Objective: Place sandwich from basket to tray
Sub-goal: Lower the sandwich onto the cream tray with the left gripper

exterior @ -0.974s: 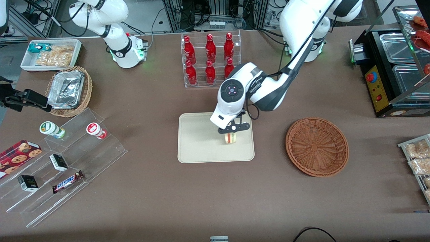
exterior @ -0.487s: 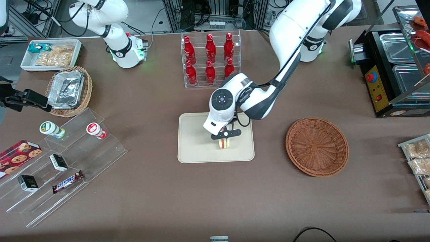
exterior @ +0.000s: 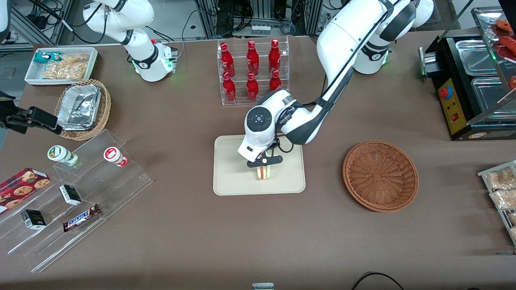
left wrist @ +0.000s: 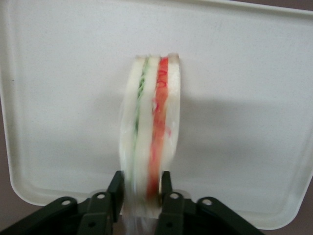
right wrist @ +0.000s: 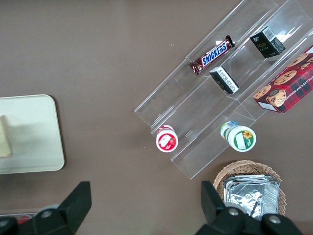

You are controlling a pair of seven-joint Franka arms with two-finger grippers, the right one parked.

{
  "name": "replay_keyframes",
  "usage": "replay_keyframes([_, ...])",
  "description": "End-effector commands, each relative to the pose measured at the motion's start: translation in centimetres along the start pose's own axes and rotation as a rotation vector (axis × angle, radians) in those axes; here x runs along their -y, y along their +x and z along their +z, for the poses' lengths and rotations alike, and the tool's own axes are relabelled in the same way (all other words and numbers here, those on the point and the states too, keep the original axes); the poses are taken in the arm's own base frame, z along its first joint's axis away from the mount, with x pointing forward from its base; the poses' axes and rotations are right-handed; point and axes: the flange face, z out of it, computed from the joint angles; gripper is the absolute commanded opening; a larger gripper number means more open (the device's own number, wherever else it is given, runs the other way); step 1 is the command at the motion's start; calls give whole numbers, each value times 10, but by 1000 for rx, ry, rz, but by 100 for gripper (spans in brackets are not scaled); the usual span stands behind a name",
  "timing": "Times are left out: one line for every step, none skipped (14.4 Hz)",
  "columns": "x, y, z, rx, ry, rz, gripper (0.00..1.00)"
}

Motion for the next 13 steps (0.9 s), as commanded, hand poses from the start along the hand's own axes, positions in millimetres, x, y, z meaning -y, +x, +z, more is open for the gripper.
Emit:
replay_keyframes([-7,2,-2,-30,0,-9,83])
replay_keyframes([-5,4,-4,-34,2,-13,100])
replay_keyframes([-1,11,-7,-44,4,-24,100])
replay_keyframes([6,20,-13,-59,5,-42,100])
replay_keyframes([10,29,-27,-81,-3,-53,100])
replay_keyframes([17,39,-46,-103,-8,-69,100])
replay_keyframes([28,46,-67,-119,-6,-85,100])
replay_keyframes([34,47,-88,-126,-11,-90,100])
replay_keyframes([45,51,-110,-134,-21,-109,100])
replay_keyframes([58,57,-130,-145,-25,-129,100])
replay_keyframes([79,65,-148,-139,-6,-154,100])
replay_keyframes([101,72,-162,-116,29,-169,100])
replay_keyframes([129,82,-179,-94,55,-165,100])
